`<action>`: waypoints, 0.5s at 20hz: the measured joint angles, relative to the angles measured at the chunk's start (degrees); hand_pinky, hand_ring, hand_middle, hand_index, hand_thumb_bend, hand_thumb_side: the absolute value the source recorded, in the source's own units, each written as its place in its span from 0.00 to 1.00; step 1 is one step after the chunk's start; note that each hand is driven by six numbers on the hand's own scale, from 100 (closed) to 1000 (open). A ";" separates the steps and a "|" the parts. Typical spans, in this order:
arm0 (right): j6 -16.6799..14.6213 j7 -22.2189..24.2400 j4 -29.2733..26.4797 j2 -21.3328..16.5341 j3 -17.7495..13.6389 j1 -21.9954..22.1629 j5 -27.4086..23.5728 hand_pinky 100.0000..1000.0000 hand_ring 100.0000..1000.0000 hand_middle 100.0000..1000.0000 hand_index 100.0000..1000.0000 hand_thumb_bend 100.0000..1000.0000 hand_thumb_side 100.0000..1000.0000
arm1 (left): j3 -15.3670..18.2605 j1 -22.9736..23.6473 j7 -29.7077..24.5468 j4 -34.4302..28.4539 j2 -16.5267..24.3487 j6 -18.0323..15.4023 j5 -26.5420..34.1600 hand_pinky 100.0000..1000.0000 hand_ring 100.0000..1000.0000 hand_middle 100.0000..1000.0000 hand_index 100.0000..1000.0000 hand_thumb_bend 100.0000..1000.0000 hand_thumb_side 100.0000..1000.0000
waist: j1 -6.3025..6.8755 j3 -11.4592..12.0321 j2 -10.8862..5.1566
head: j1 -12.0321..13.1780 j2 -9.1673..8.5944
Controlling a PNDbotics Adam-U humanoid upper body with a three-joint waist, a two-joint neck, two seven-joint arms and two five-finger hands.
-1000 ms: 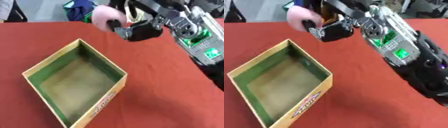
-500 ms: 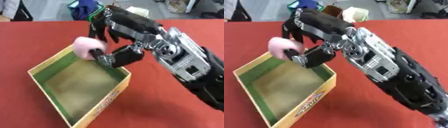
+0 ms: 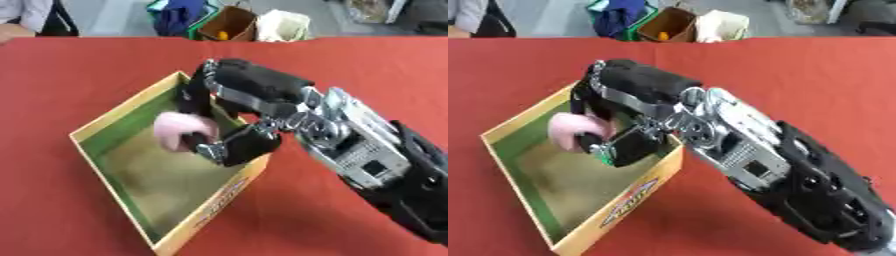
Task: Pick up objects on the table and place them in the box.
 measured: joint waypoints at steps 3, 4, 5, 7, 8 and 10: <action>1.12 1.50 0.00 0.23 0.98 0.50 1.11 0.24 0.49 0.33 0.54 0.00 0.06 | 0.00 -0.07 -0.04 0.00 0.00 0.03 0.00 0.34 0.29 0.22 0.39 0.00 0.78 | -0.01 0.03 0.00 | -0.46 -0.02; 1.36 2.24 0.00 0.37 1.29 0.52 1.39 0.25 0.50 0.34 0.56 0.00 0.08 | 0.00 -0.08 -0.04 0.00 0.00 0.04 0.00 0.34 0.29 0.22 0.39 0.00 0.78 | -0.01 0.04 0.00 | -0.63 -0.03; 1.47 3.10 0.00 0.44 1.55 0.54 1.62 0.28 0.51 0.38 0.65 0.00 0.14 | 0.00 -0.08 -0.05 0.00 0.00 0.04 0.00 0.34 0.29 0.22 0.39 0.00 0.79 | -0.04 0.07 0.00 | -0.82 -0.06; 1.31 4.92 0.00 0.47 1.85 0.55 1.96 0.31 0.54 0.43 0.72 0.04 0.22 | 0.00 -0.09 -0.05 0.00 0.00 0.04 0.00 0.34 0.29 0.22 0.39 0.00 0.79 | -0.08 0.08 0.00 | -1.13 -0.16; 1.16 5.66 0.00 0.48 1.85 0.56 2.13 0.31 0.55 0.43 0.73 0.05 0.22 | 0.00 -0.09 -0.05 0.00 0.00 0.04 0.00 0.34 0.29 0.22 0.39 0.00 0.79 | -0.09 0.08 0.00 | -1.28 -0.26; 0.85 6.75 0.00 0.49 1.84 0.55 2.46 0.34 0.58 0.49 0.78 0.15 0.28 | 0.00 -0.12 -0.05 0.00 0.00 0.05 0.01 0.34 0.29 0.22 0.39 0.00 0.78 | -0.10 0.08 0.00 | -1.55 -0.48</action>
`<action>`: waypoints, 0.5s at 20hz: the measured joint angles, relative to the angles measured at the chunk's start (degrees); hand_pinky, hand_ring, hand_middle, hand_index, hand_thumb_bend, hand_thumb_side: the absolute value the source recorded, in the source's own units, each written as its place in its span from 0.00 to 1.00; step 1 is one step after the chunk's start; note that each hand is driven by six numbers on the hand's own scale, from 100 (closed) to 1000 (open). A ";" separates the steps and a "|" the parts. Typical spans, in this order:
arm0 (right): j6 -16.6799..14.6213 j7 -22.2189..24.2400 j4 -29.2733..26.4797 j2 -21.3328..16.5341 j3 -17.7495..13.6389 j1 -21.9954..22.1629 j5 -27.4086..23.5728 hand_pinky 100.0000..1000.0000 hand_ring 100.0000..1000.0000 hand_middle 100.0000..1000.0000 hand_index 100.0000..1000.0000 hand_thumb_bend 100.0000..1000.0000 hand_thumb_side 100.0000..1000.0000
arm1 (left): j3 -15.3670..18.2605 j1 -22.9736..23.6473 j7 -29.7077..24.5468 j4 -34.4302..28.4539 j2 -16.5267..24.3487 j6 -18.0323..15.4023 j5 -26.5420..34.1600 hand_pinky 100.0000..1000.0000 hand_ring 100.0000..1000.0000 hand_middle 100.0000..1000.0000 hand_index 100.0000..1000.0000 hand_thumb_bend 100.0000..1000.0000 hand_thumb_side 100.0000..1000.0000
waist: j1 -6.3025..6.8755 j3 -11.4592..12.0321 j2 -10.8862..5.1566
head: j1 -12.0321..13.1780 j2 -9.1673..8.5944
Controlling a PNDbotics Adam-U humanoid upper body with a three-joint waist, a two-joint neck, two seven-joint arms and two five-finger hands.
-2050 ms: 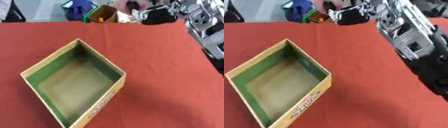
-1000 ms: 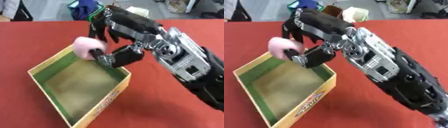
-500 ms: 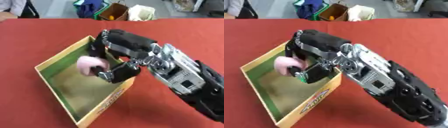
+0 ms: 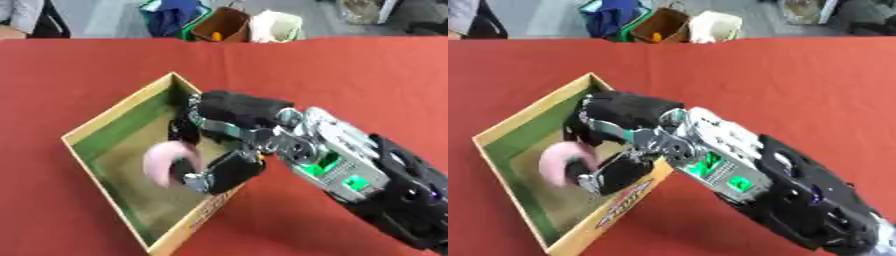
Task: Pick up objects on the table and place them in the box.
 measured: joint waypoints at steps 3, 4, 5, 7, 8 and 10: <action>-0.39 1.10 0.00 0.01 -0.02 -0.04 0.47 0.36 0.60 0.51 0.78 0.17 0.29 | 0.00 -0.01 -0.01 0.00 0.00 0.01 0.00 0.34 0.29 0.22 0.39 0.00 0.78 | -0.01 0.00 0.00 | -0.13 -0.06; -0.43 1.43 0.00 0.01 -0.02 -0.08 0.63 0.36 0.60 0.51 0.78 0.17 0.29 | 0.00 -0.01 -0.01 0.00 0.00 0.01 0.00 0.34 0.29 0.22 0.39 0.00 0.78 | -0.01 0.00 0.00 | -0.24 -0.06; -0.42 1.78 0.00 0.01 -0.02 -0.11 0.85 0.36 0.60 0.51 0.78 0.17 0.29 | 0.00 -0.01 -0.02 0.00 0.00 0.02 0.00 0.34 0.29 0.22 0.39 0.00 0.78 | -0.01 0.00 0.00 | -0.32 -0.06; -0.36 2.45 0.00 0.01 -0.02 -0.16 1.15 0.36 0.60 0.51 0.78 0.16 0.29 | 0.00 -0.01 -0.03 0.00 0.00 0.03 0.00 0.34 0.29 0.22 0.39 0.00 0.78 | -0.02 0.00 0.00 | -0.50 -0.07; -0.26 2.72 0.00 0.01 -0.01 -0.21 1.34 0.37 0.61 0.52 0.79 0.17 0.29 | 0.00 -0.01 -0.02 0.00 0.00 0.04 0.00 0.34 0.29 0.22 0.39 0.00 0.78 | -0.02 0.00 0.00 | -0.53 -0.07; -0.04 3.20 0.00 0.01 0.02 -0.39 1.63 0.37 0.61 0.52 0.79 0.18 0.29 | 0.00 -0.01 -0.03 0.00 0.00 0.04 0.00 0.34 0.29 0.22 0.39 0.00 0.78 | -0.02 0.00 -0.01 | -0.56 -0.07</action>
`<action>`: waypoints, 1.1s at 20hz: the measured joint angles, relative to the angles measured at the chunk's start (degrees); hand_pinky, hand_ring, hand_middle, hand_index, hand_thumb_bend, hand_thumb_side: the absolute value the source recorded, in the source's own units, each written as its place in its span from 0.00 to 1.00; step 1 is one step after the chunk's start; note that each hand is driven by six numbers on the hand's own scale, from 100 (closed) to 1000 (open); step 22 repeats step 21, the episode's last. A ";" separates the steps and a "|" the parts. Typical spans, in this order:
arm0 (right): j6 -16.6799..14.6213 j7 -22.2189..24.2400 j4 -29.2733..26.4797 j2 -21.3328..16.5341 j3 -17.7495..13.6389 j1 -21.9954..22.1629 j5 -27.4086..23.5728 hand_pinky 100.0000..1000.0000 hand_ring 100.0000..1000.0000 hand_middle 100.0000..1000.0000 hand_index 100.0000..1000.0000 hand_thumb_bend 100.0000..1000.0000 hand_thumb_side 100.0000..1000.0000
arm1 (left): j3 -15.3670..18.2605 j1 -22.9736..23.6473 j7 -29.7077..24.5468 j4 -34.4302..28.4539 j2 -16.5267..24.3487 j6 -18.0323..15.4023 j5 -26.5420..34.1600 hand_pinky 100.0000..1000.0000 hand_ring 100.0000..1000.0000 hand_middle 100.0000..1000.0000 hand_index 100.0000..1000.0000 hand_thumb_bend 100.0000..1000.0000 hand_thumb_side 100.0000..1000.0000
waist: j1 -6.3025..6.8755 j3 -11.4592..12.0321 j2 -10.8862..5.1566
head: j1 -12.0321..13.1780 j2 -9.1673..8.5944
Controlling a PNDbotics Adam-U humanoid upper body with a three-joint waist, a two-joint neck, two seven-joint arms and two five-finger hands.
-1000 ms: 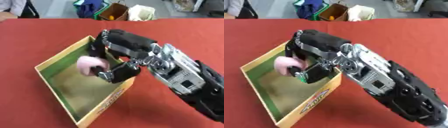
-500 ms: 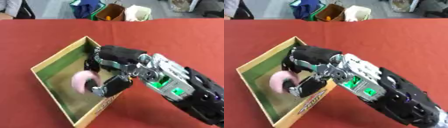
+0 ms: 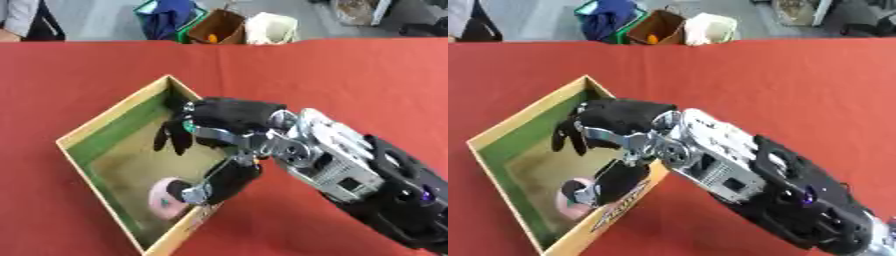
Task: Pick up objects on the table and place them in the box.
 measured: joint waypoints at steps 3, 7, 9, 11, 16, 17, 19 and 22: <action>0.31 0.46 0.00 0.01 0.12 0.01 0.29 0.36 0.60 0.51 0.77 0.16 0.27 | 0.00 0.00 -0.01 0.00 0.00 0.01 0.00 0.34 0.29 0.22 0.39 0.00 0.78 | -0.01 0.05 0.00 | -0.01 -0.01; 0.51 -0.65 0.00 0.18 -0.67 0.38 0.11 0.33 0.58 0.48 0.76 0.17 0.28 | 0.00 0.00 0.01 0.00 0.00 0.02 0.00 0.34 0.29 0.22 0.39 0.00 0.78 | 0.00 -0.02 -0.01 | 0.01 -0.01; 0.42 -2.05 0.00 0.25 -1.89 0.70 -0.53 0.32 0.57 0.47 0.76 0.18 0.30 | 0.00 0.00 0.03 0.00 0.00 0.04 0.00 0.34 0.29 0.22 0.39 0.00 0.78 | 0.00 -0.12 -0.01 | 0.04 -0.01; 0.21 -4.02 0.00 0.29 -3.60 1.08 -1.38 0.30 0.56 0.47 0.75 0.20 0.32 | 0.01 0.00 0.06 0.00 0.00 0.03 0.00 0.34 0.29 0.22 0.39 0.00 0.78 | 0.02 -0.23 -0.05 | 0.09 -0.02; -1.08 -11.41 0.00 -0.11 -9.94 2.32 -4.96 0.27 0.54 0.45 0.75 0.05 0.42 | 0.04 0.00 0.35 0.00 0.00 0.01 -0.04 0.34 0.29 0.22 0.39 0.00 0.78 | 0.03 -0.77 -0.29 | 0.52 -0.03; -1.47 -13.47 0.00 -0.33 -11.32 2.70 -6.25 0.25 0.53 0.45 0.76 0.00 0.40 | 0.05 0.00 0.41 0.00 0.00 0.05 -0.06 0.34 0.29 0.22 0.39 0.00 0.78 | 0.03 -0.90 -0.29 | 0.60 -0.03; -2.50 -18.51 0.00 -1.07 -13.94 4.04 -10.15 0.25 0.52 0.46 0.77 0.00 0.42 | 0.07 -0.01 0.52 0.00 0.00 0.07 -0.09 0.34 0.29 0.22 0.39 0.00 0.78 | 0.03 -1.07 -0.30 | 0.76 -0.14; -3.60 -24.03 0.00 -1.93 -16.29 6.04 -14.73 0.25 0.52 0.48 0.77 0.00 0.44 | 0.13 -0.02 0.63 0.00 0.00 0.03 -0.11 0.34 0.29 0.22 0.39 0.00 0.78 | 0.06 -1.19 -0.30 | 1.01 -0.43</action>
